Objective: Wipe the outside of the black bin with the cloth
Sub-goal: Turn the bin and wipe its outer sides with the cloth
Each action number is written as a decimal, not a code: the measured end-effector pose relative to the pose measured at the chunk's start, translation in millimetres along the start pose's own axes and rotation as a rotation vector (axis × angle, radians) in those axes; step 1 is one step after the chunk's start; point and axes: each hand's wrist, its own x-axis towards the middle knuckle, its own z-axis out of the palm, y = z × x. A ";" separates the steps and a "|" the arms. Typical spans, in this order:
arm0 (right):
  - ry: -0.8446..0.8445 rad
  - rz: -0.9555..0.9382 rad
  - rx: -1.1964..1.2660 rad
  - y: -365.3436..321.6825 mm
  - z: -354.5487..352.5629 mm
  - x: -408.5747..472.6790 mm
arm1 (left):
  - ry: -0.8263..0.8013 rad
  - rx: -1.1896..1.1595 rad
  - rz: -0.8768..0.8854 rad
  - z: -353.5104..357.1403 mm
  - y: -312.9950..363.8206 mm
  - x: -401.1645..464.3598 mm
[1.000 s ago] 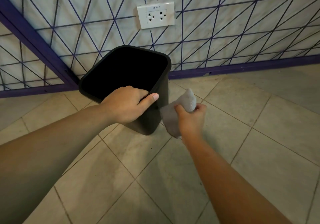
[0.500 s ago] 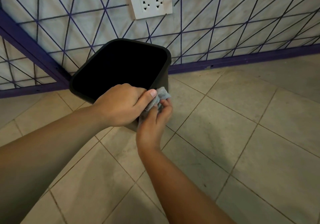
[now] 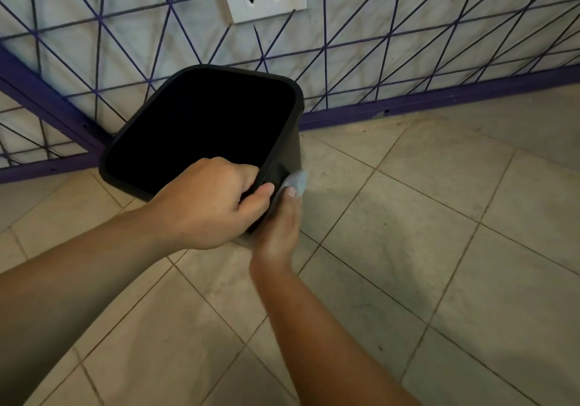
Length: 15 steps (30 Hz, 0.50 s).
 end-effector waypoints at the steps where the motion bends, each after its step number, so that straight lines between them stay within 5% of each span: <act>1: -0.022 -0.036 -0.028 -11.5 4.4 -12.2 | -0.004 -0.004 -0.004 0.0 -0.8 0.7; 11: -0.039 -0.125 -0.063 -20.6 5.9 -2.9 | -0.013 -0.006 -0.003 -1.1 -0.6 2.8; 15: 0.042 0.021 0.029 12.7 -8.8 39.7 | 0.000 0.009 0.005 -2.3 2.7 3.8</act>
